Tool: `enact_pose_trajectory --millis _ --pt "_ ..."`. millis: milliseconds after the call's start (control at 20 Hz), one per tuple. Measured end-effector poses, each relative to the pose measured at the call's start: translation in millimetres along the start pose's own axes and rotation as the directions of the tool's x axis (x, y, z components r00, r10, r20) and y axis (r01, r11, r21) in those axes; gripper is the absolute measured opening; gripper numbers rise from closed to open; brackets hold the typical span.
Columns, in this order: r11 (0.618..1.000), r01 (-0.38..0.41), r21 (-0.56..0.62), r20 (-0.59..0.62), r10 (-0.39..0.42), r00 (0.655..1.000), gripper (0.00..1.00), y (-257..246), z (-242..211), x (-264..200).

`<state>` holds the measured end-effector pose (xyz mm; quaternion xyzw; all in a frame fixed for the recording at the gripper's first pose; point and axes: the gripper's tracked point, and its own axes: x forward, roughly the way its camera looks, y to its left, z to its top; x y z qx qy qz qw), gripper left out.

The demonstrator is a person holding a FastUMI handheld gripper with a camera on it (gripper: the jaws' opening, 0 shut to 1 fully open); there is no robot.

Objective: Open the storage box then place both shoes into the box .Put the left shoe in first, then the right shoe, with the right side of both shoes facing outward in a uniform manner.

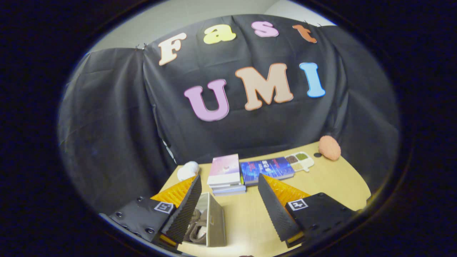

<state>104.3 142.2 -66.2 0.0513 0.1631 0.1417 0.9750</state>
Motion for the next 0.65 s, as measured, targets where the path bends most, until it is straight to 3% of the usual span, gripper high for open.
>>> enact_pose_trajectory --millis 250,650 --pt "0.998 0.020 -0.064 0.128 -0.012 0.992 0.99 -5 46 -23" --pt "0.999 -0.001 -0.032 0.237 0.009 0.971 0.99 -4 71 -47"
